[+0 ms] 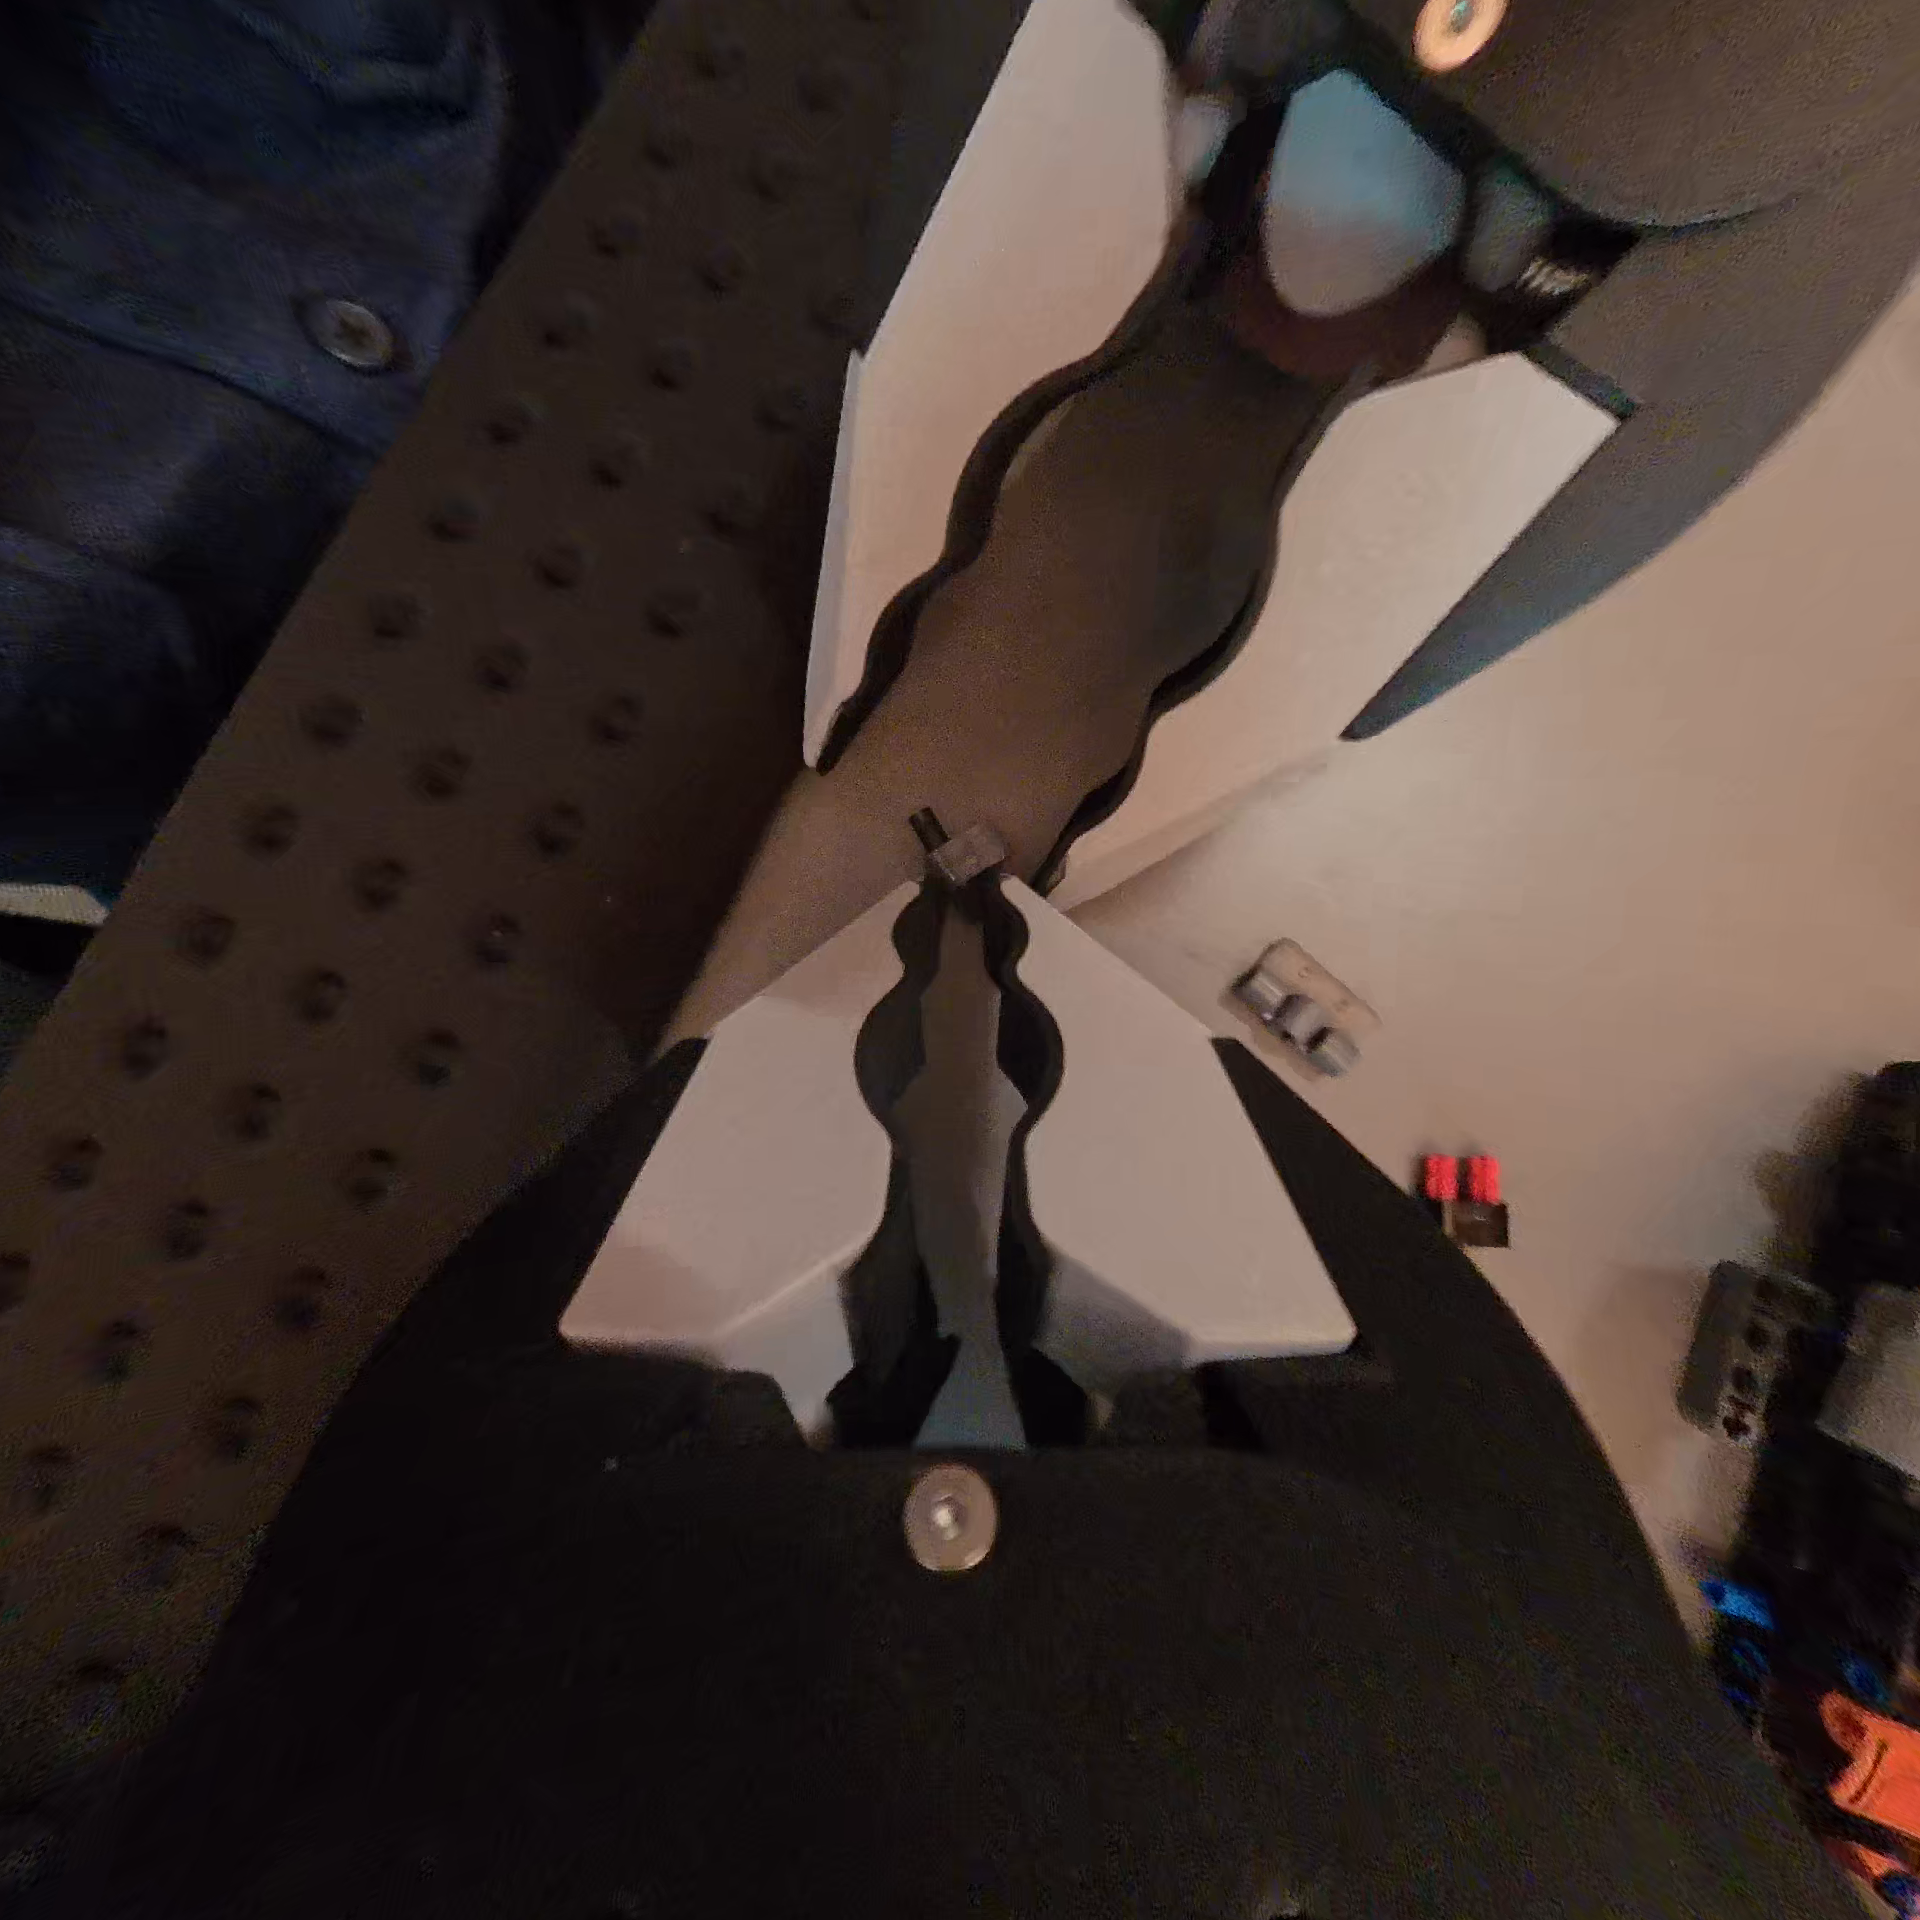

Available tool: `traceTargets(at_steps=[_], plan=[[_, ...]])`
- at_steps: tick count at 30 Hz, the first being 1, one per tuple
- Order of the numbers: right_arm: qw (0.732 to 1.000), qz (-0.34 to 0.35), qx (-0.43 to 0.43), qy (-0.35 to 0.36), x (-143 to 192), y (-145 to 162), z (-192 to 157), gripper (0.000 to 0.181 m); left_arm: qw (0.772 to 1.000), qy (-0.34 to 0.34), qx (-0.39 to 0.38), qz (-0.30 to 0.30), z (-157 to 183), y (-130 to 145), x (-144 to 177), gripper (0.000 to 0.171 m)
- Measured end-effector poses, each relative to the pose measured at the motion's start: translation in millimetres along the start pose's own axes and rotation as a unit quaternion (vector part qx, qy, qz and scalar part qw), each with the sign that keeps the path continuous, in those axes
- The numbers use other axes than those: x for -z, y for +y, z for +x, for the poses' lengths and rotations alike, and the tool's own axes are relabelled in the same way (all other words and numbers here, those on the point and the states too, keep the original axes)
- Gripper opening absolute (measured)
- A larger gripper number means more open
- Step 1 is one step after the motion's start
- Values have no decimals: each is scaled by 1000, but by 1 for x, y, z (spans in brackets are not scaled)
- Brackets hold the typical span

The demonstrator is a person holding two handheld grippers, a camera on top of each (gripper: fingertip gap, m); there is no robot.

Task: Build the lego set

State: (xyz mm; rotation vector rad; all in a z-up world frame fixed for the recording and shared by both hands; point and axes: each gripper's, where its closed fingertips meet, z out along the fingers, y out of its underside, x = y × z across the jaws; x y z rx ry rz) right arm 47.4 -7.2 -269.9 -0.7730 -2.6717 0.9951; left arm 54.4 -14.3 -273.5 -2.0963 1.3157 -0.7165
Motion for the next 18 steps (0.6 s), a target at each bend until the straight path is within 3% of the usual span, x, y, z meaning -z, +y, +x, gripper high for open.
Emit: traceTargets(at_steps=[4,18], plan=[[1000,26,-2,9,8,-6,5,5,998,-40,-39,-9,-13,2,0,22],[999,24,8,20,8,0,8,5,999,-35,-32,3,-15,1,1,19]])
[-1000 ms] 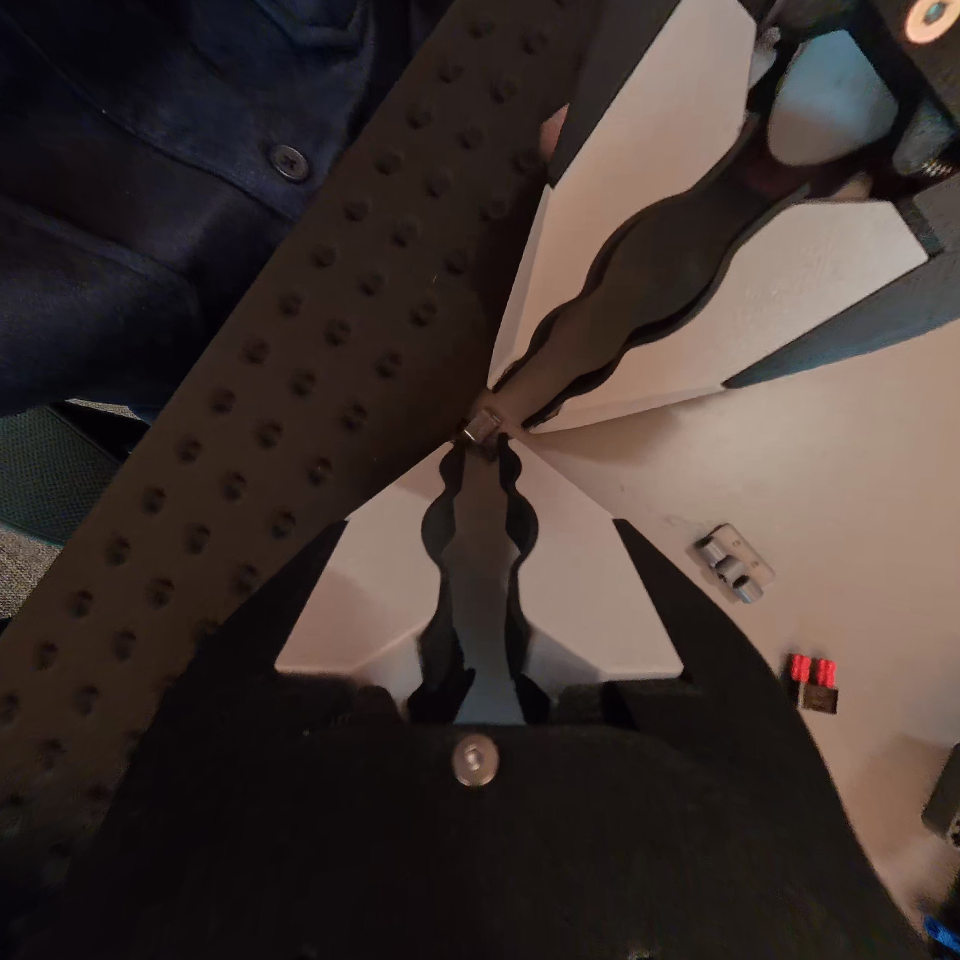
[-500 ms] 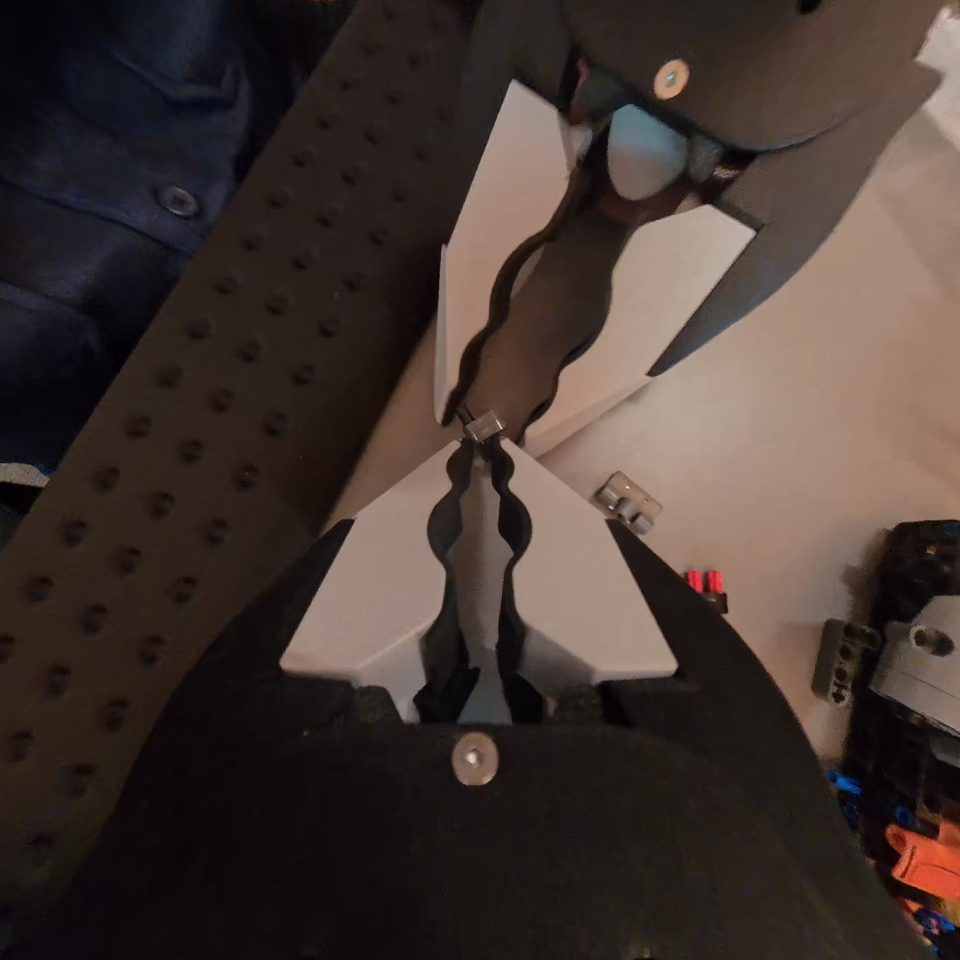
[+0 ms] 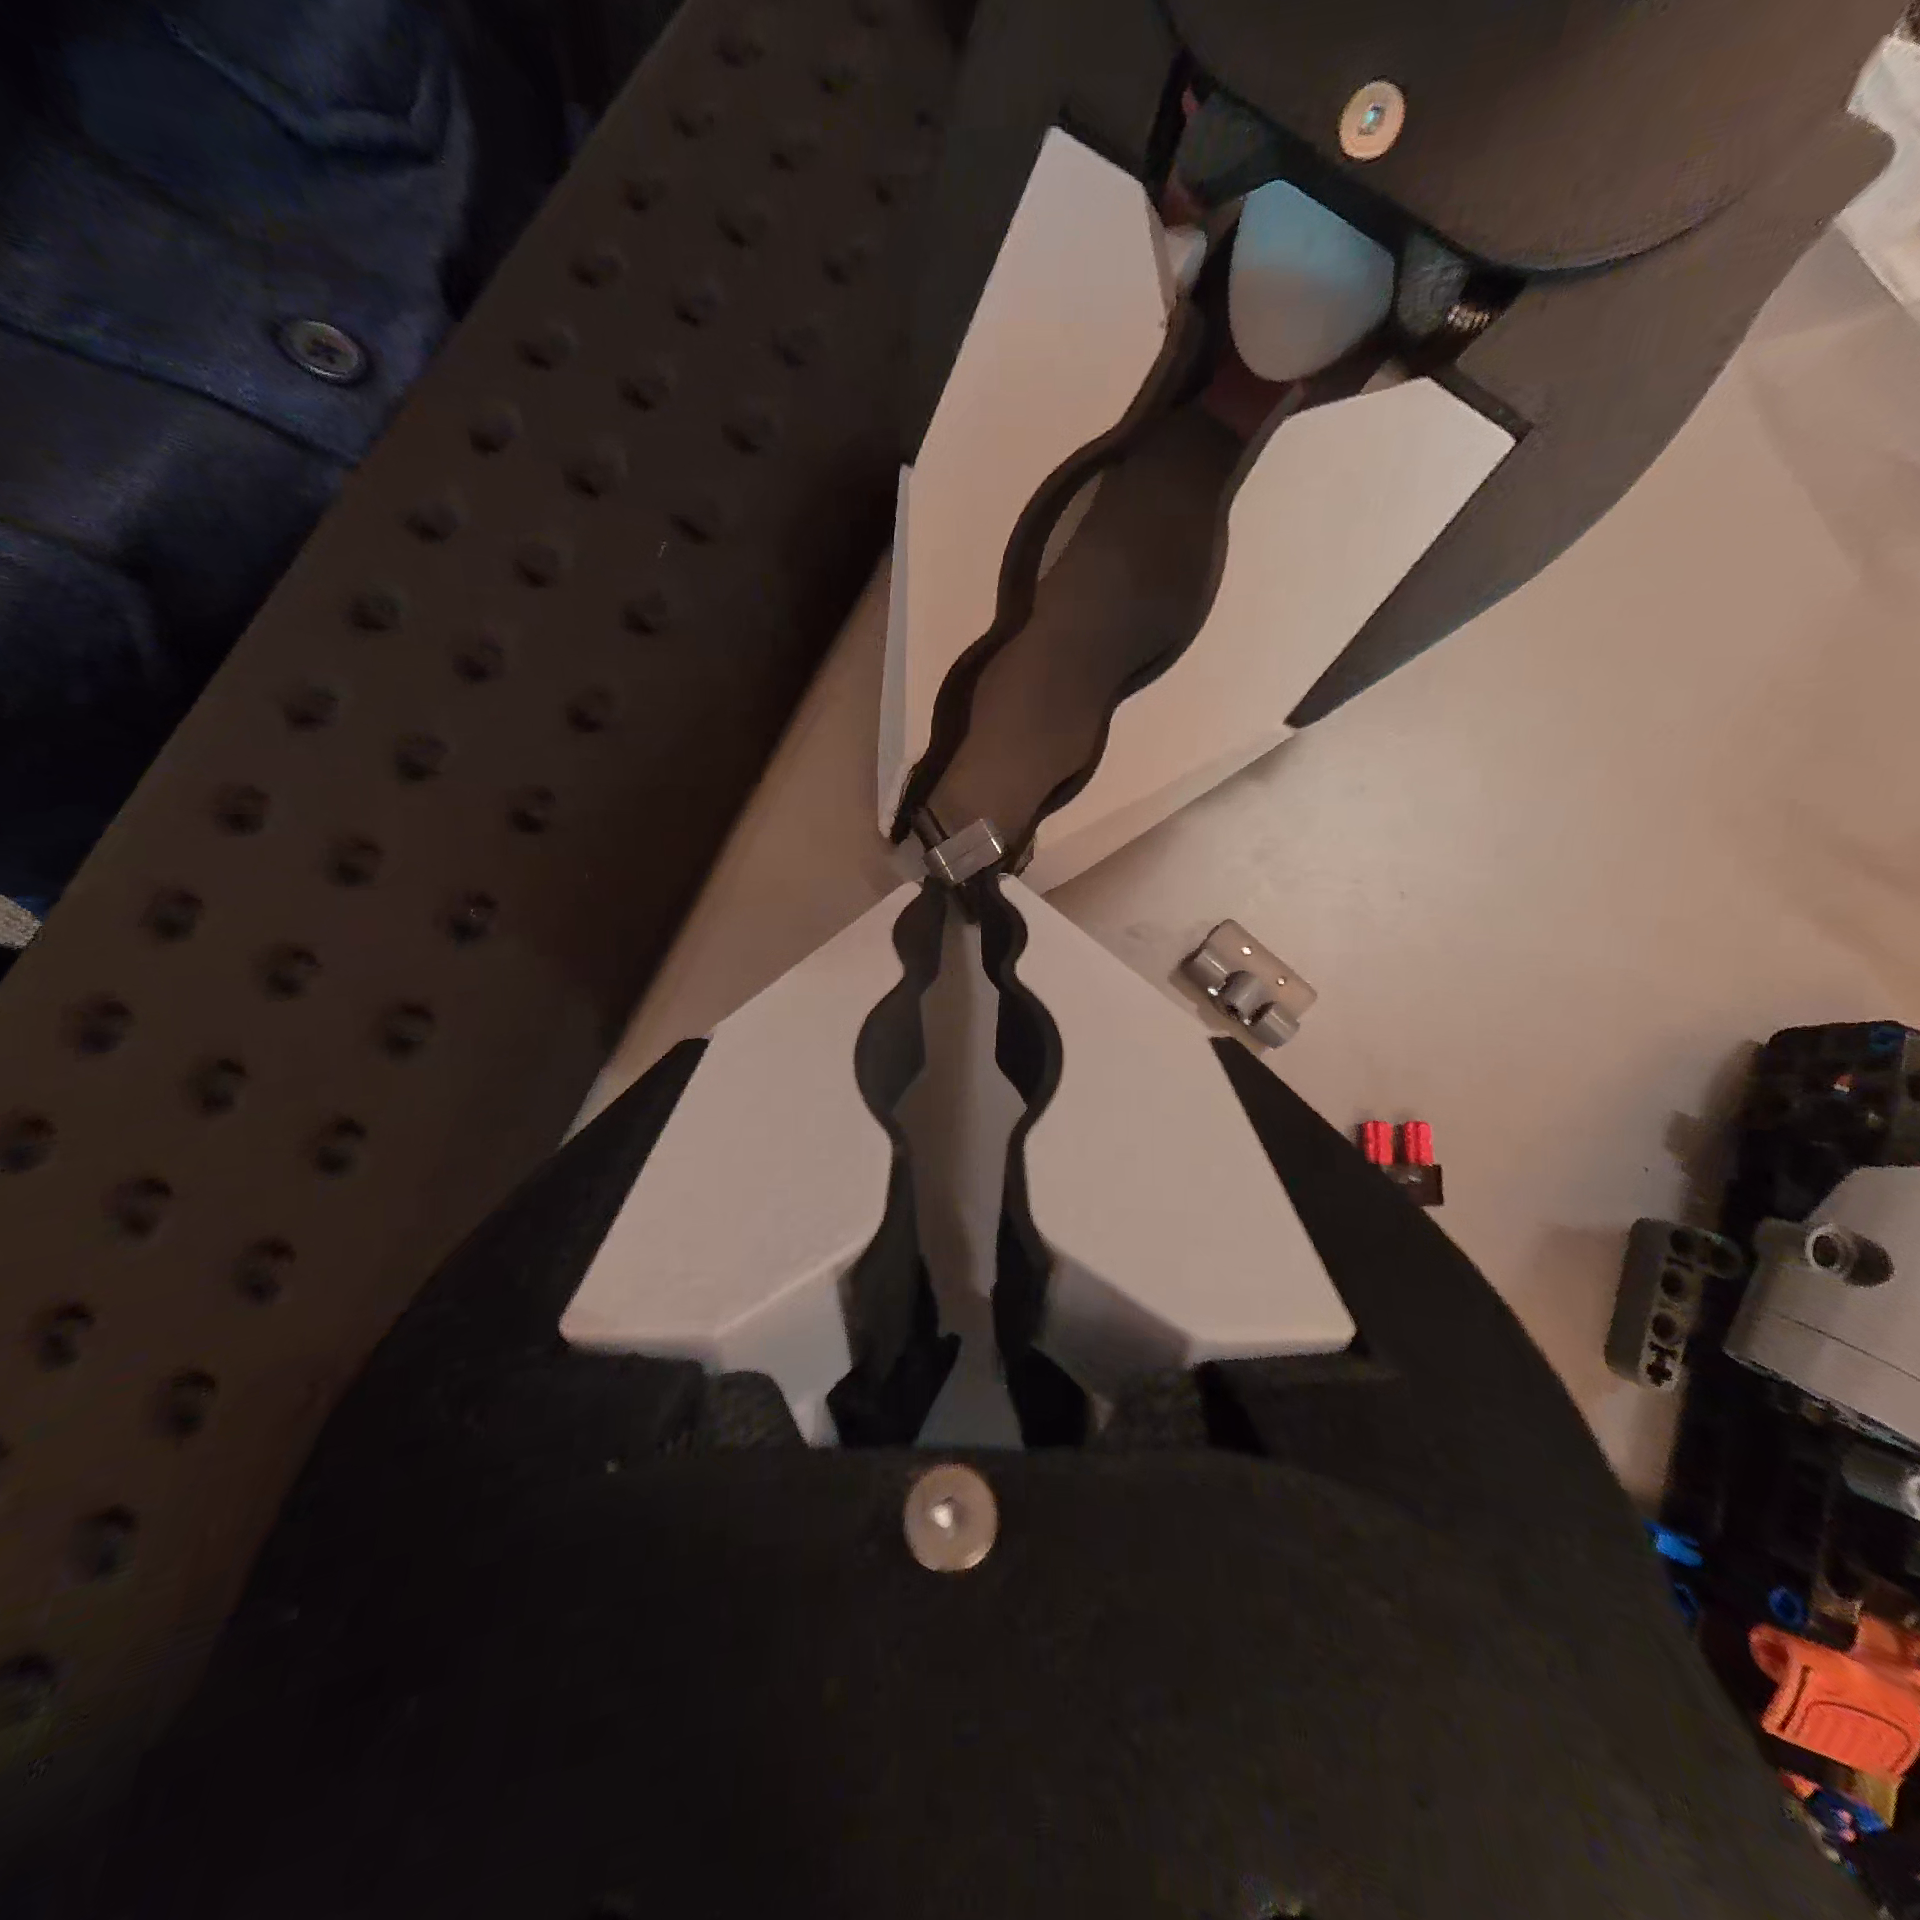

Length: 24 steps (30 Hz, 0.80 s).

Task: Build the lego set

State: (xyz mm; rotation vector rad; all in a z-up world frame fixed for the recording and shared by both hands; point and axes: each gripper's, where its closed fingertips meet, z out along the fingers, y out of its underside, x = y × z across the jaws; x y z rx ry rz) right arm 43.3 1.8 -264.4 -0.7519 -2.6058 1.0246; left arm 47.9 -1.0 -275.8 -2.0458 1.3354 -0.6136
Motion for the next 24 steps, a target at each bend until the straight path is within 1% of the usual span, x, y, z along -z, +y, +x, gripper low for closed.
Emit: traceTargets(at_steps=[4,8,11,13,14,17,19,22,24], plan=[[999,25,-4,19,9,-7,7,5,999,-19,-3,29,-7,-7,9,18],[999,14,17,39,11,-7,9,5,999,-20,9,47,-11,-8,18,16],[999,35,15,31,14,-10,7,5,994,7,35,104,-9,-20,32,12],[998,59,18,23,18,-17,4,5,990,33,48,127,-5,-25,35,13],[998,63,22,19,19,-19,2,5,990,35,48,131,-5,-26,35,16],[998,57,38,16,16,-21,-2,5,990,44,33,127,0,-26,31,11],[998,47,47,22,14,-18,-2,5,992,47,29,112,2,-23,25,8],[997,57,39,23,17,-20,-1,5,992,39,19,120,3,-26,27,7],[997,53,20,51,21,-18,11,8,993,9,15,119,-6,-25,29,6]])
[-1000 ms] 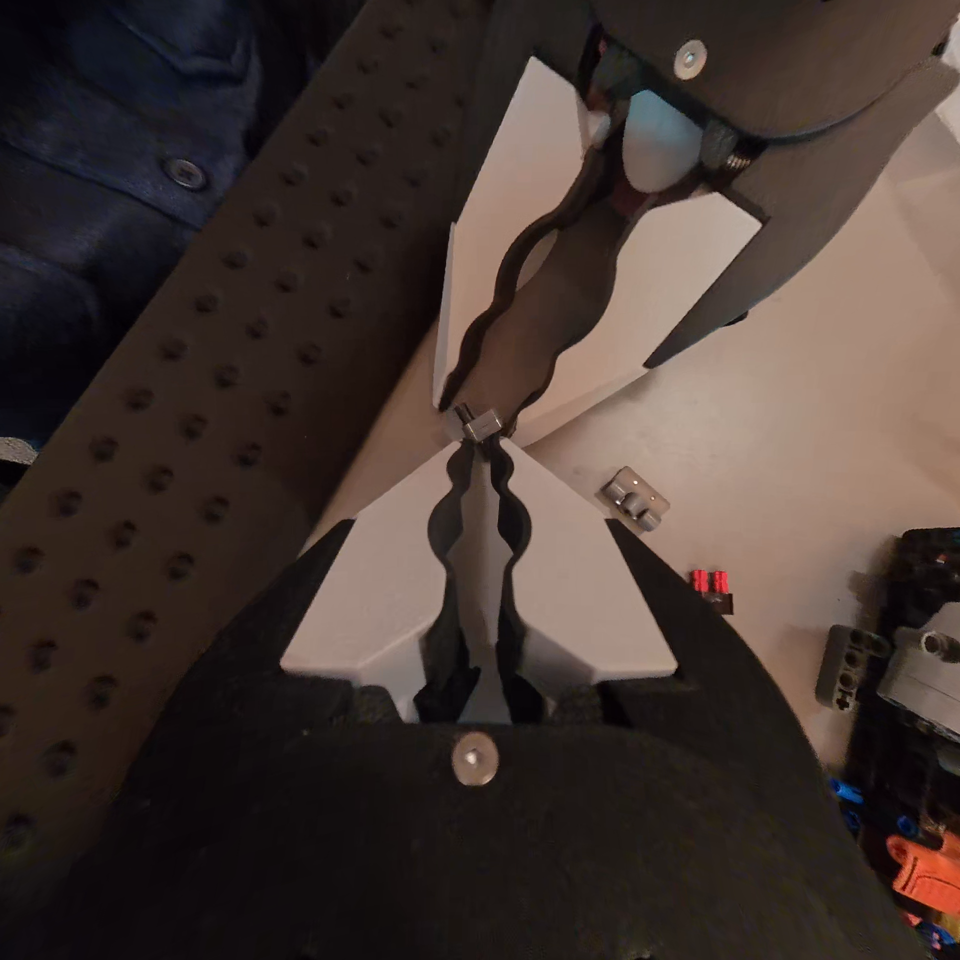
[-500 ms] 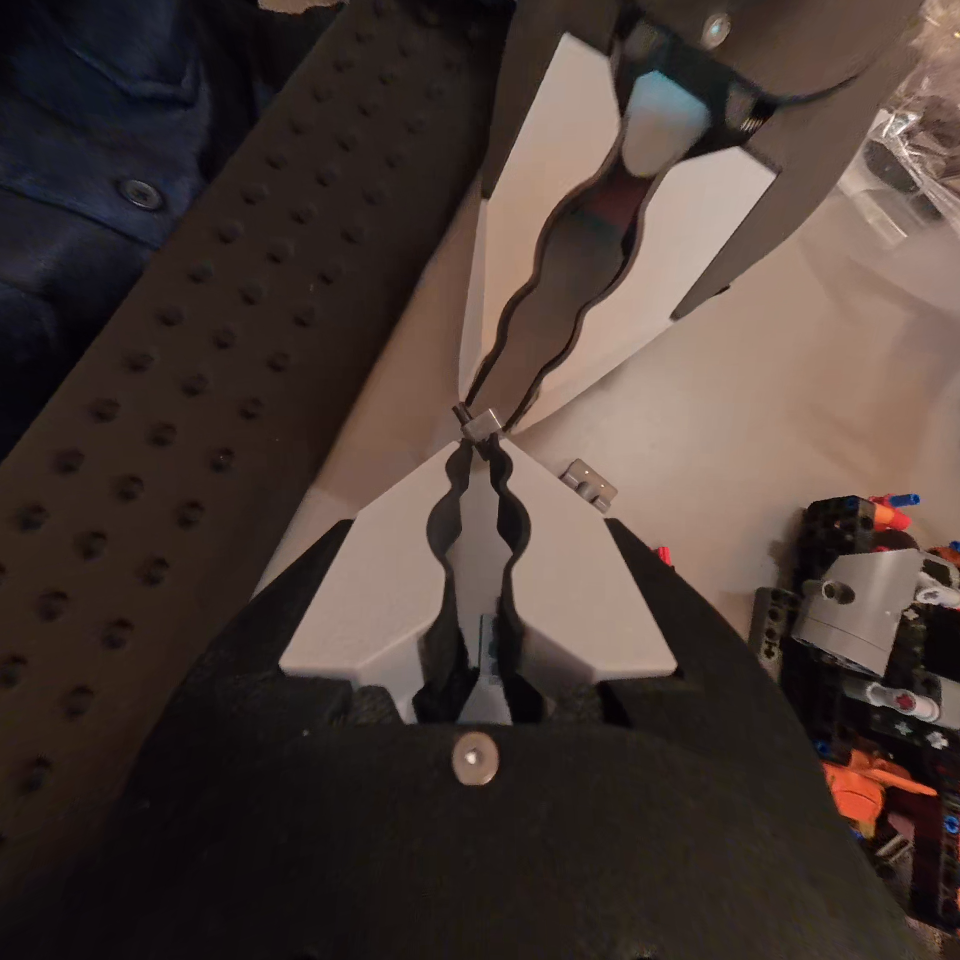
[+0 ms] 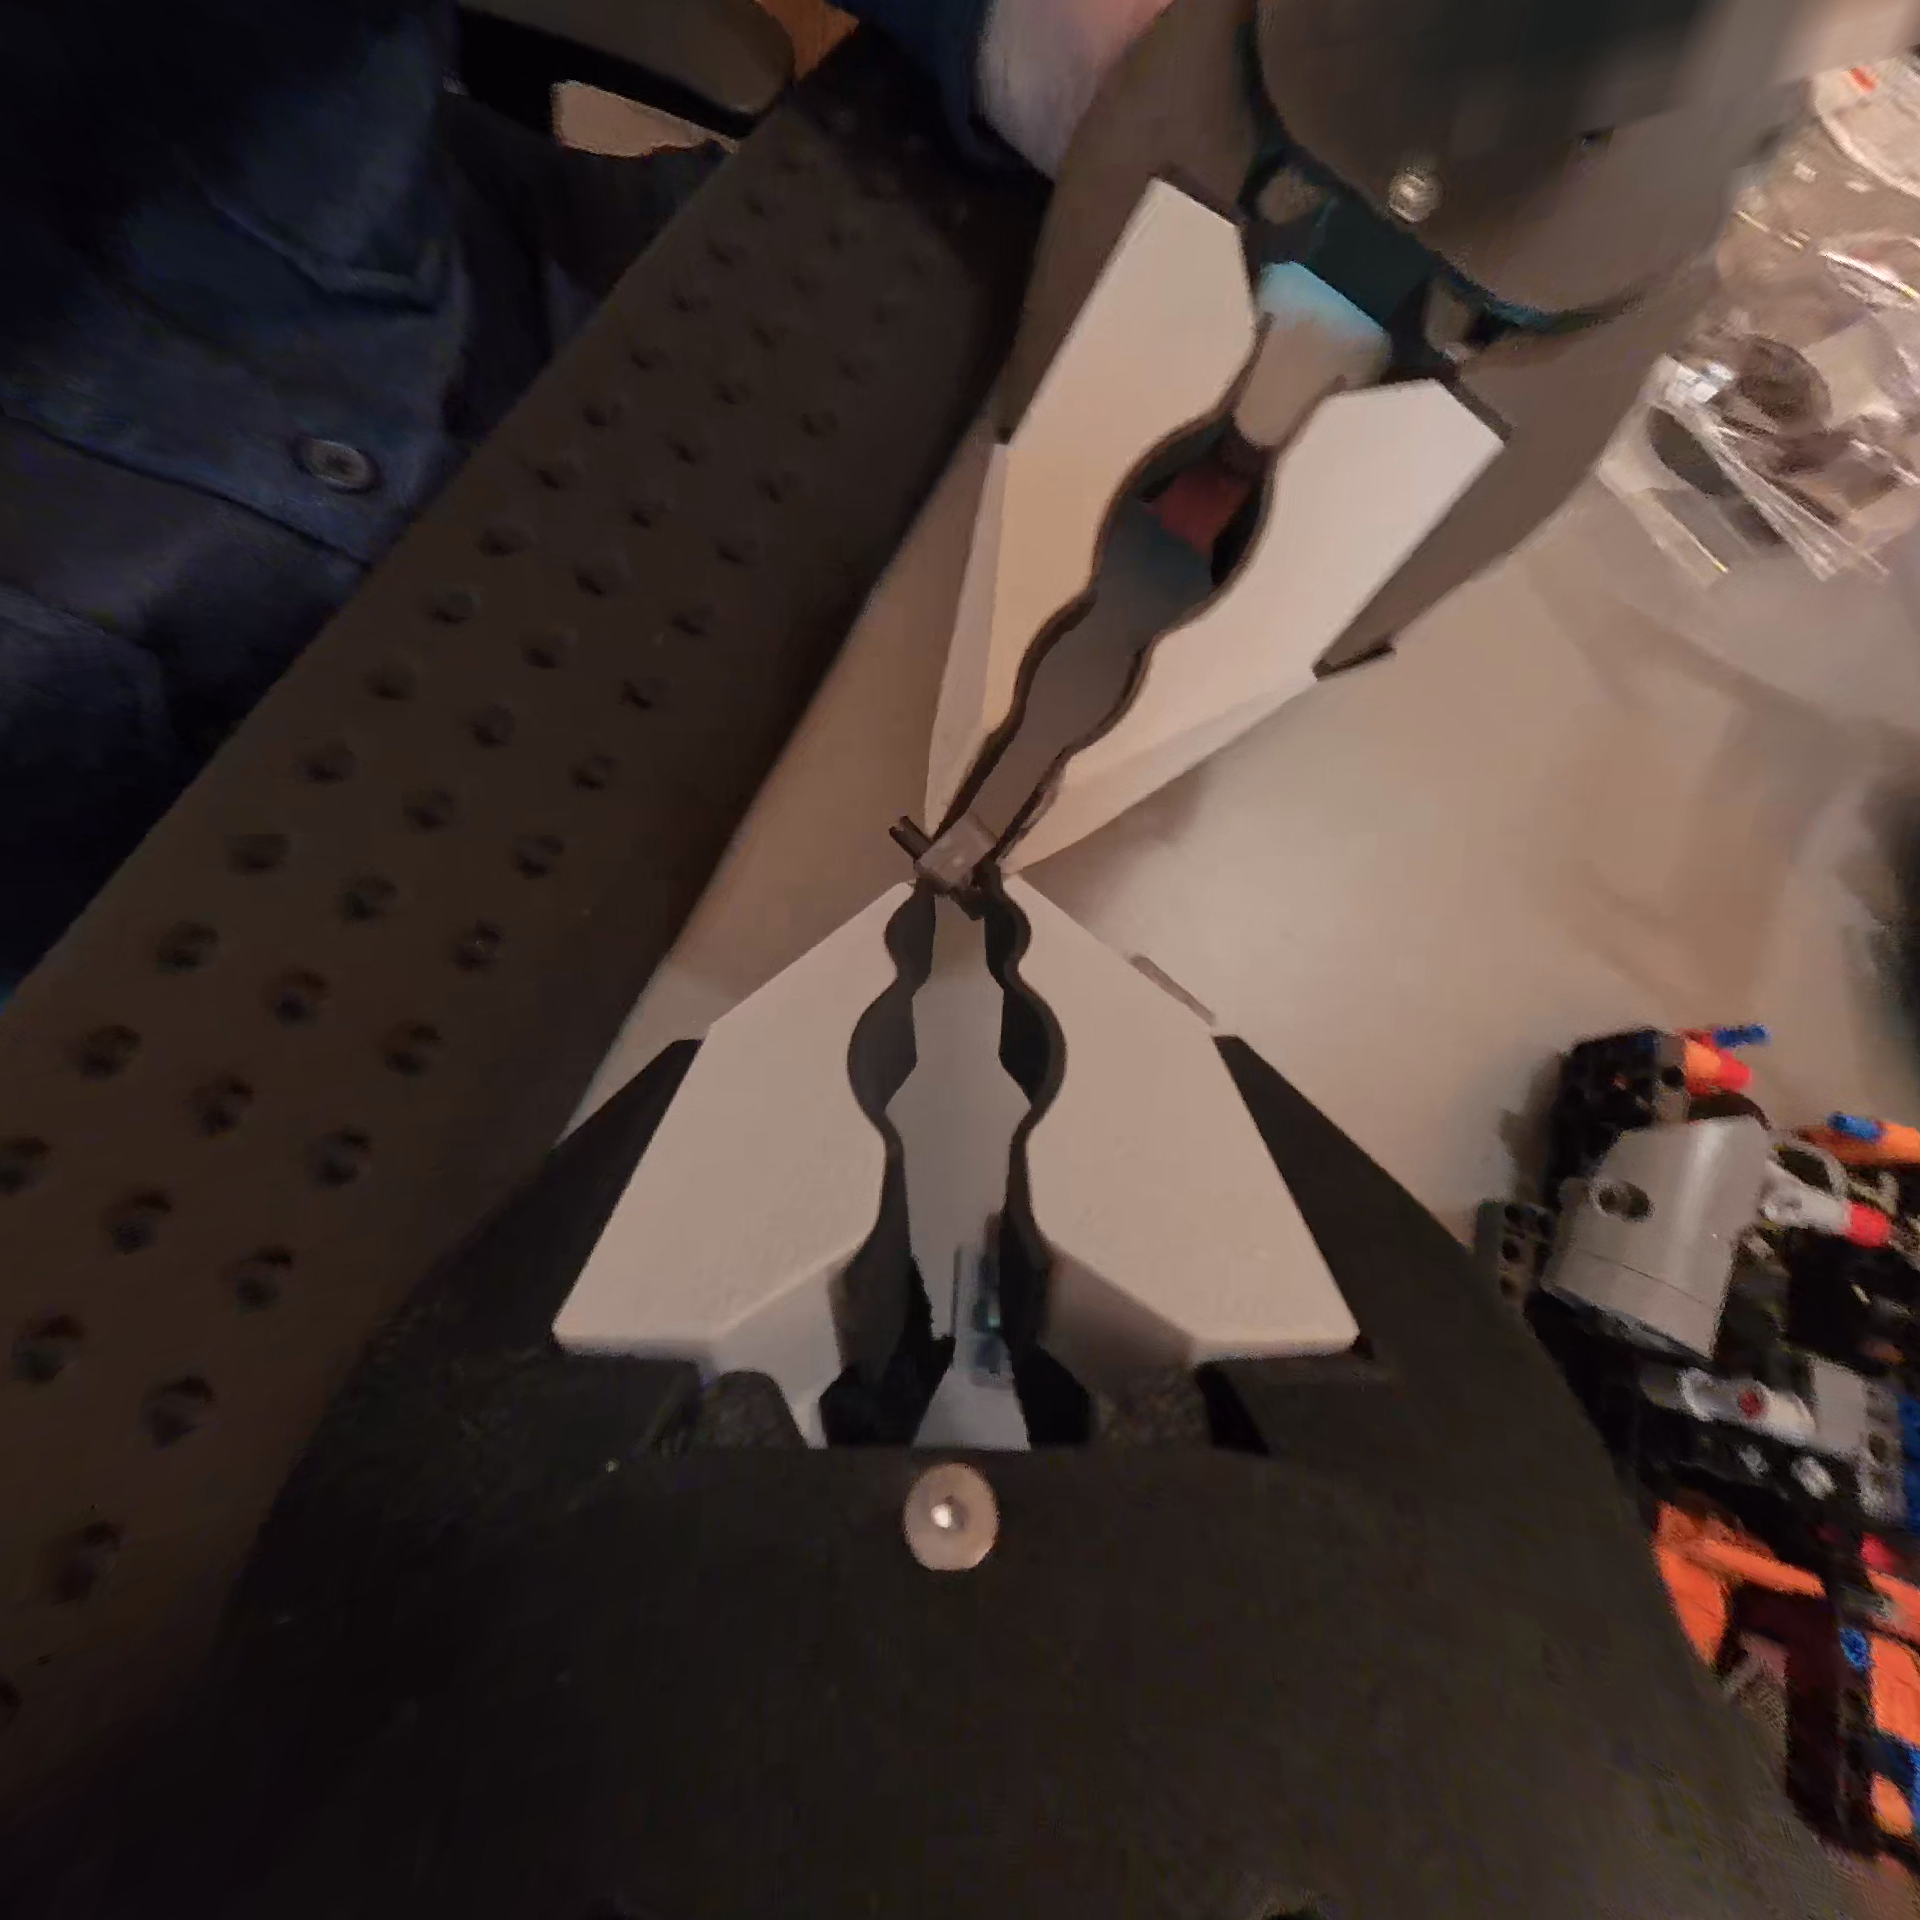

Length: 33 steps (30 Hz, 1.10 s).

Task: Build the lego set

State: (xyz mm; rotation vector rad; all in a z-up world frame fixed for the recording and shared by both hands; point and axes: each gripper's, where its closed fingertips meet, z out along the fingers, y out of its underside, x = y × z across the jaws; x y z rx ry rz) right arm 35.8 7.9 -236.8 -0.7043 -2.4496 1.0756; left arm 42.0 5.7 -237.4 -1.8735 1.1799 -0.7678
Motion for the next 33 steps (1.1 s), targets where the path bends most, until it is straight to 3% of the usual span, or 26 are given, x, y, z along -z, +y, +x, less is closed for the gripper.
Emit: traceTargets(at_steps=[3,9,16,33], plan=[[997,13,-55,44,9,-1,22,23,998,-56,-9,19,-16,-9,9,6],[993,17,-101,52,7,-2,30,42,984,-171,-47,4,-40,-14,20,5],[987,6,-127,102,8,2,44,23,969,-229,-83,-28,-47,-14,20,5],[982,-78,-94,146,-9,23,46,22,954,-269,-77,-111,-54,10,12,5]])
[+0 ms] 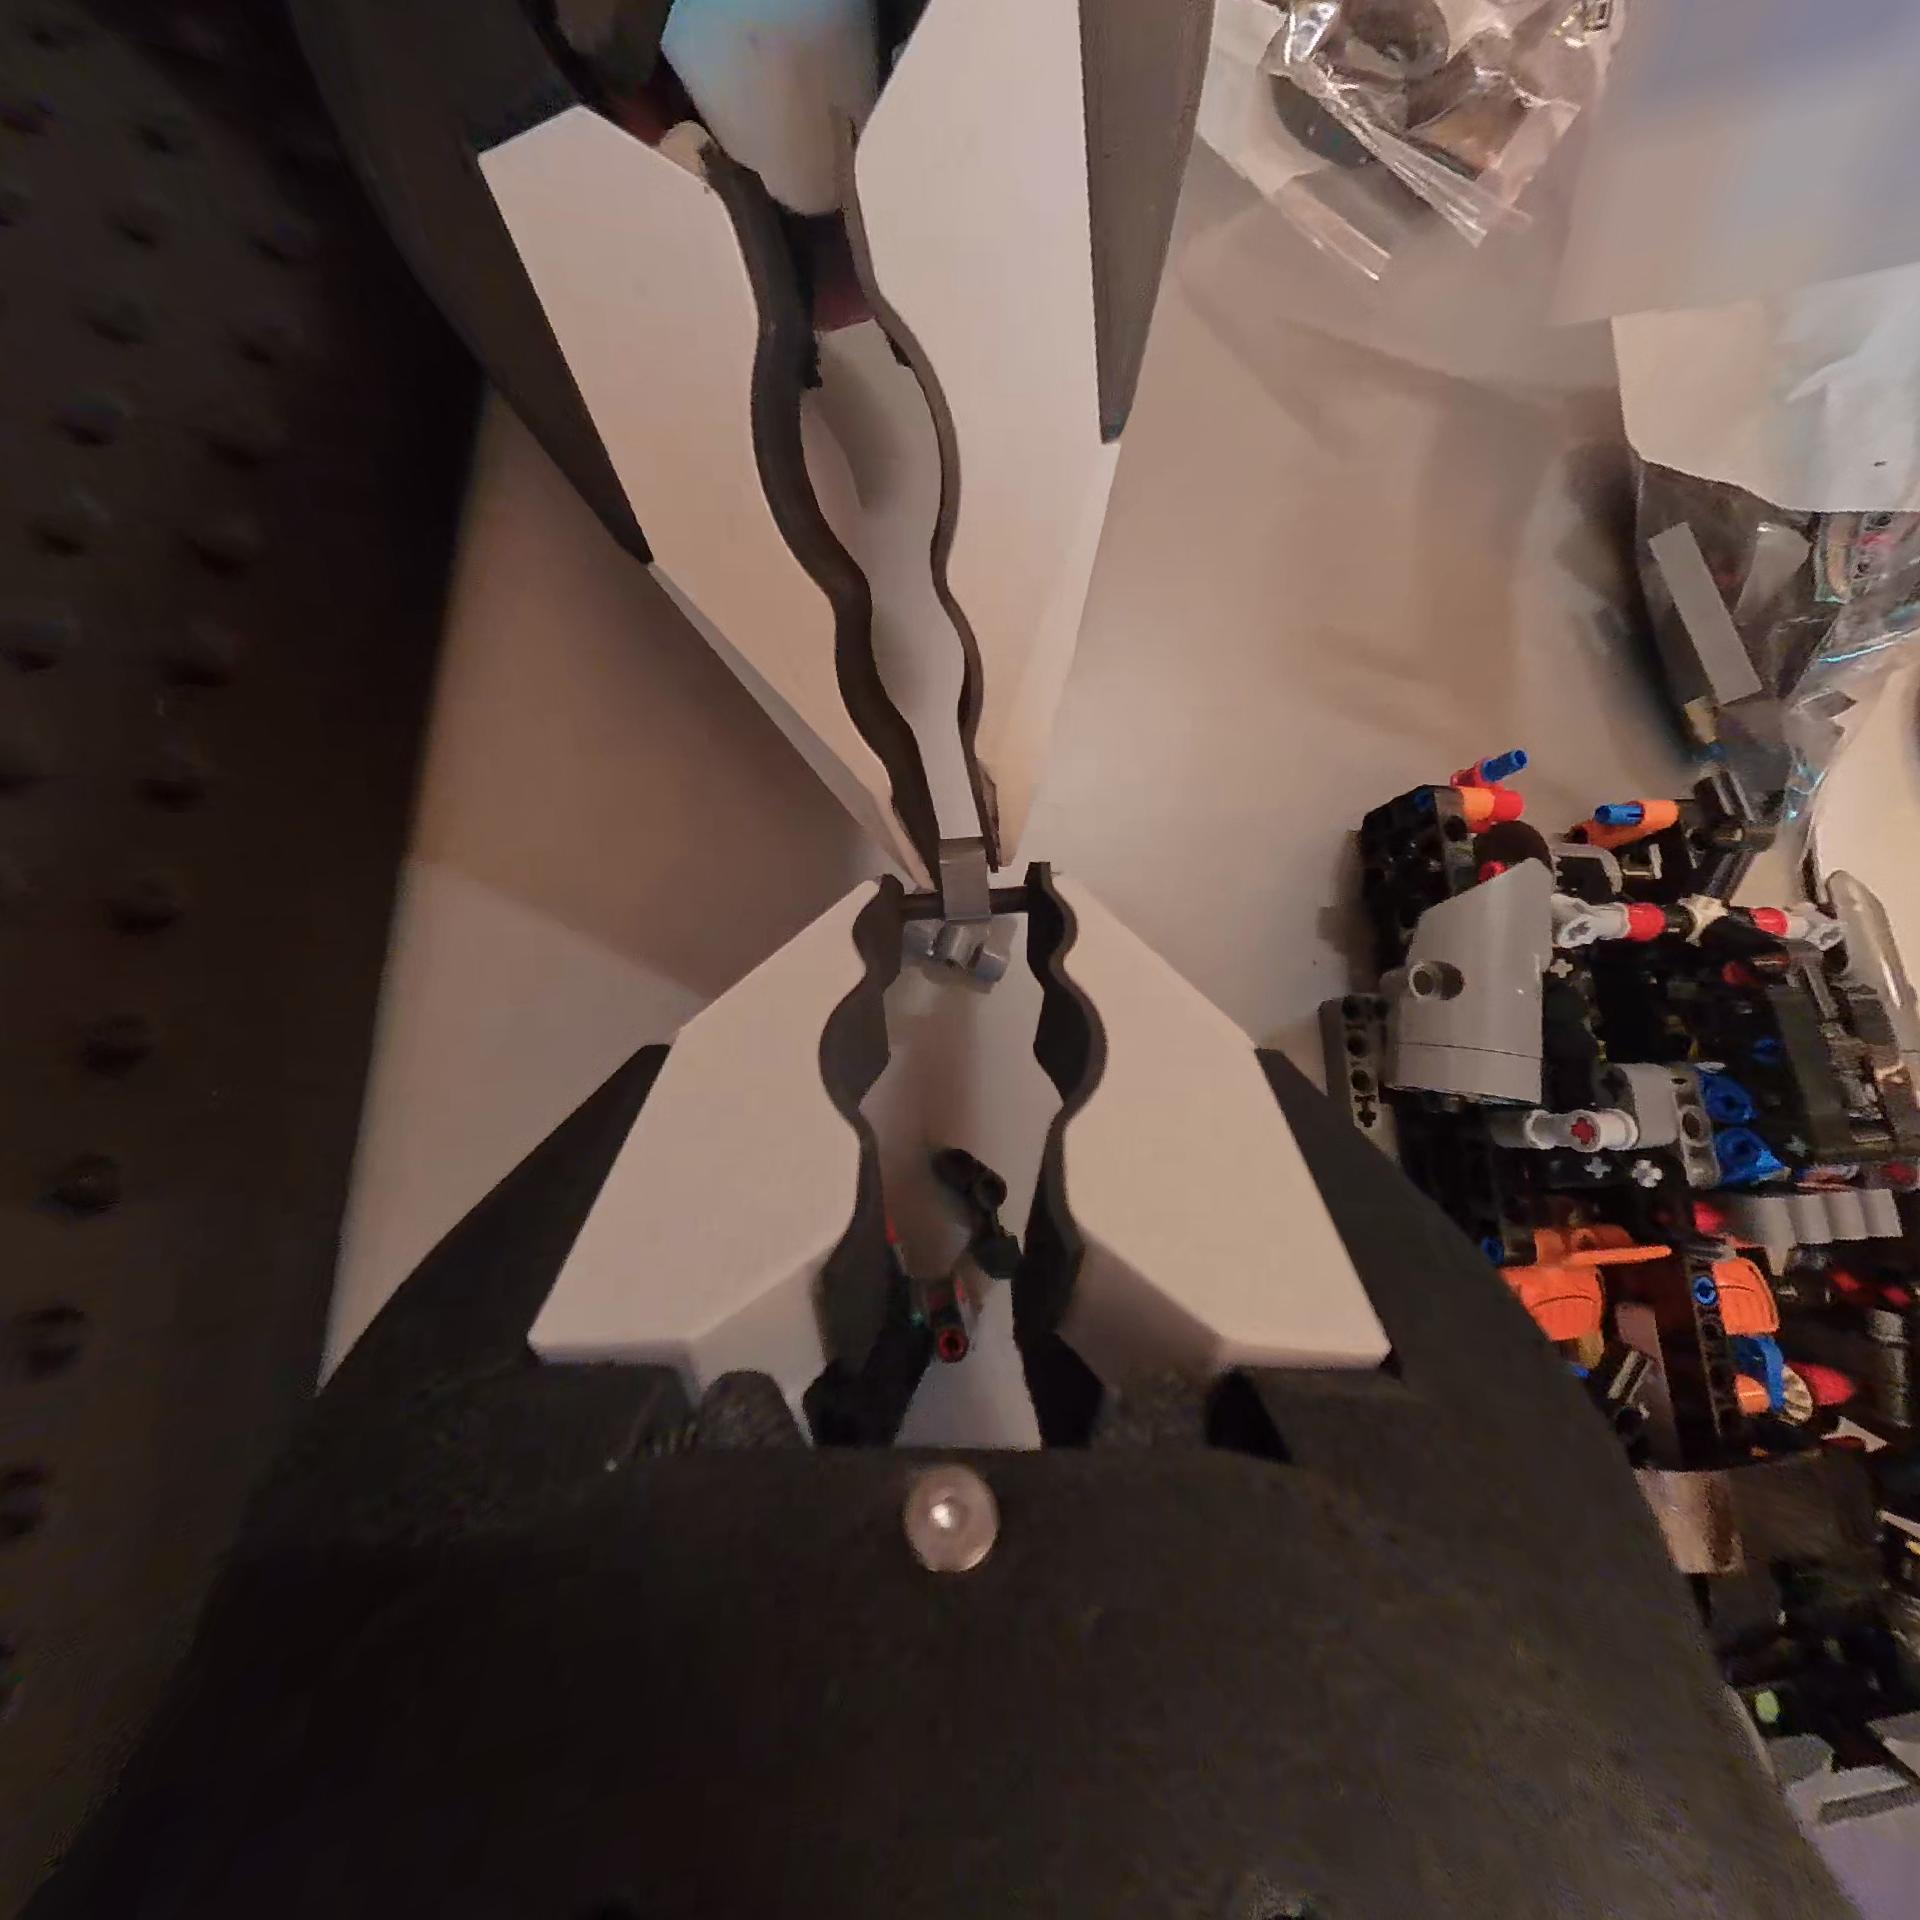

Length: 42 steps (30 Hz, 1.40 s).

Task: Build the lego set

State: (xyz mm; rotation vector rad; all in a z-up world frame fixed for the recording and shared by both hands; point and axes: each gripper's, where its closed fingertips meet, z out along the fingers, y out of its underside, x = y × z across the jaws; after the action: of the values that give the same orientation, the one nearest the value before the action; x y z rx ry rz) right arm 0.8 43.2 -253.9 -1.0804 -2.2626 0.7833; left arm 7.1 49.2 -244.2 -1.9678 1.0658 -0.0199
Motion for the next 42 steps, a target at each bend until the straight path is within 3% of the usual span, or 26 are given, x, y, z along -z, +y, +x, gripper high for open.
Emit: traceTargets(at_steps=[8,23,24,25,29,34,37,39,42], plan=[[999,-23,43,-2,-2,7,-6,22,1000,14,-11,-13,7,2,-4,5],[998,-28,25,-43,-5,10,-18,21,999,50,4,-11,15,1,-11,4],[998,-12,14,-62,-4,6,-22,8,998,53,6,27,13,-11,-5,0],[997,-2,2,-72,-4,4,-23,8,998,52,-8,21,13,-11,-1,0],[997,-29,13,-64,-14,12,-23,6,998,62,-10,3,18,0,-7,0],[997,-16,11,-74,-8,13,-21,5,996,90,19,-8,21,8,-8,0],[996,-5,-9,-89,-4,11,-19,6,993,106,46,-3,20,10,-7,0],[995,-12,-17,-98,1,14,-17,24,990,117,73,14,16,7,-5,0],[996,15,-16,-89,17,7,-9,25,990,109,85,10,6,13,-3,9]])
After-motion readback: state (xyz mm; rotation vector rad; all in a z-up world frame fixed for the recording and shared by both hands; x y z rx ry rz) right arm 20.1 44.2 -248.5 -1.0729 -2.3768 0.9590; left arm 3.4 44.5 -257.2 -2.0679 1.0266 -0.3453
